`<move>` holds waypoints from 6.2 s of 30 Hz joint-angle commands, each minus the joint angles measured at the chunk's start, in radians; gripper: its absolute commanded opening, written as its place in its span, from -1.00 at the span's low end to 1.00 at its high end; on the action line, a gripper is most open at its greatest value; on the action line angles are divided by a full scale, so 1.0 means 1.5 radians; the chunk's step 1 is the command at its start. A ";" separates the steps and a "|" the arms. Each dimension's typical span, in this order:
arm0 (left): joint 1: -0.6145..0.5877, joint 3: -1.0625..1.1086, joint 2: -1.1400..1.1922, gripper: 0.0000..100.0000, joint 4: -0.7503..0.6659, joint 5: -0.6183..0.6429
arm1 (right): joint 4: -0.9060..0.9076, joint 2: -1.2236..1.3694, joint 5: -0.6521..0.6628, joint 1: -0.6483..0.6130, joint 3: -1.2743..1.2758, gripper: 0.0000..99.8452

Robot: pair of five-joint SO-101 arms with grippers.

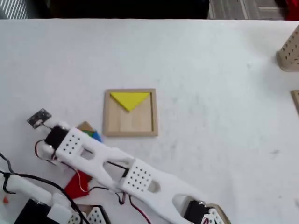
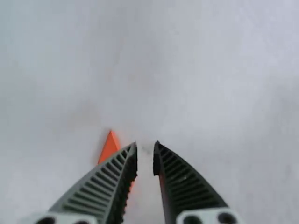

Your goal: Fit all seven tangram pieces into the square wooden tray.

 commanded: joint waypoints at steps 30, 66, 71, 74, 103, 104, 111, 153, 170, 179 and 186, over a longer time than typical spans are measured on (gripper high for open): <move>-0.005 -0.050 -0.022 -0.81 -0.008 0.005 | -0.337 -0.405 0.211 -0.084 0.677 -0.97; -0.005 -0.091 -0.019 -0.81 0.057 -0.019 | -0.368 -0.614 0.299 -0.015 0.808 -0.88; -0.005 -0.090 -0.019 -0.81 0.057 -0.018 | -0.409 -0.573 0.328 -0.022 0.833 -0.34; -0.005 -0.079 -0.021 -0.81 0.057 -0.018 | -0.412 -0.552 0.417 -0.031 0.831 -0.06; -0.002 -0.036 -0.022 -0.81 -0.009 -0.020 | -0.266 -0.353 0.575 -0.054 0.616 -0.60; -0.003 -0.036 -0.022 -0.81 -0.009 -0.020 | -0.253 -0.344 0.575 -0.054 0.604 -0.60; -0.005 -0.060 -0.022 -0.81 0.018 -0.020 | -0.154 -0.276 0.577 -0.044 0.510 -0.60; 0.139 -0.065 -0.023 -0.81 0.127 -0.020 | -0.321 -0.871 0.440 0.031 1.062 -0.96; 0.324 0.228 -0.232 -0.81 0.055 -0.032 | -0.412 -0.792 0.382 0.086 1.125 -0.60; 0.369 0.203 -0.111 -0.81 0.008 -0.053 | -0.400 -0.735 0.571 0.117 1.124 -0.59; 0.368 0.197 -0.098 -0.81 0.011 -0.079 | -0.338 -0.755 0.750 0.148 1.127 -0.31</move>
